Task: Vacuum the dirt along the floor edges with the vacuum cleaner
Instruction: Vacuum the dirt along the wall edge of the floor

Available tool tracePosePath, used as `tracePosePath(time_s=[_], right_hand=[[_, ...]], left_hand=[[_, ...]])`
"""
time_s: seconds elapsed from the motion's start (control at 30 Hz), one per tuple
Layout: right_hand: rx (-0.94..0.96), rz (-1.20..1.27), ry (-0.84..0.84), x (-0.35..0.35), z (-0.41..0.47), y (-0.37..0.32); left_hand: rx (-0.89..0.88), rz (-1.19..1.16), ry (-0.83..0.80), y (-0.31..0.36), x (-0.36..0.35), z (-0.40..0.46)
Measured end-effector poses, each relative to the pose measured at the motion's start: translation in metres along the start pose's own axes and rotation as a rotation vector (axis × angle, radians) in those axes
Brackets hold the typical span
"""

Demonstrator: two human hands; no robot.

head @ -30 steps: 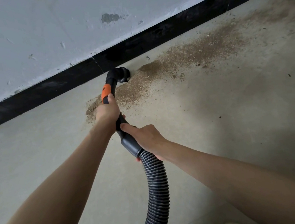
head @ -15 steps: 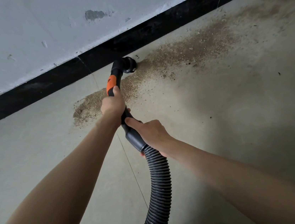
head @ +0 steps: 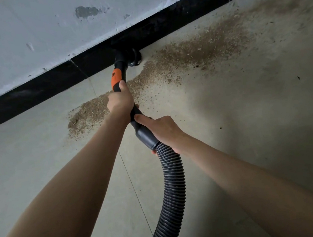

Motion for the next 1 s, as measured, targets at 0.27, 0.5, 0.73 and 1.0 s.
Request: tracePosePath(time_s=[0.27, 0.5, 0.73, 1.0], right_hand=[[0.022, 0.032, 0.052, 0.011, -0.002, 0.008], [0.117, -0.031, 0.065, -0.005, -0.014, -0.004], [0.128, -0.161, -0.066, -0.070, -0.038, -0.009], [0.109, -0.263, -0.233, -0.181, -0.070, 0.006]], left_hand=[[-0.043, -0.012, -0.051, 0.009, -0.018, -0.006], [-0.043, -0.036, -0.050, 0.001, 0.006, -0.006], [0.042, -0.151, -0.011, -0.053, 0.075, 0.000], [0.138, -0.383, 0.063, -0.144, 0.173, 0.003]])
Point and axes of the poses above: each hand's wrist, its own z-axis towards the middle knuckle, its own x-axis out of the back of the hand, y = z × x, the point moved 5 cm from there along z, towards the middle knuckle, and after that the axes turned 6 degrees about x, right-handed, at the moved point
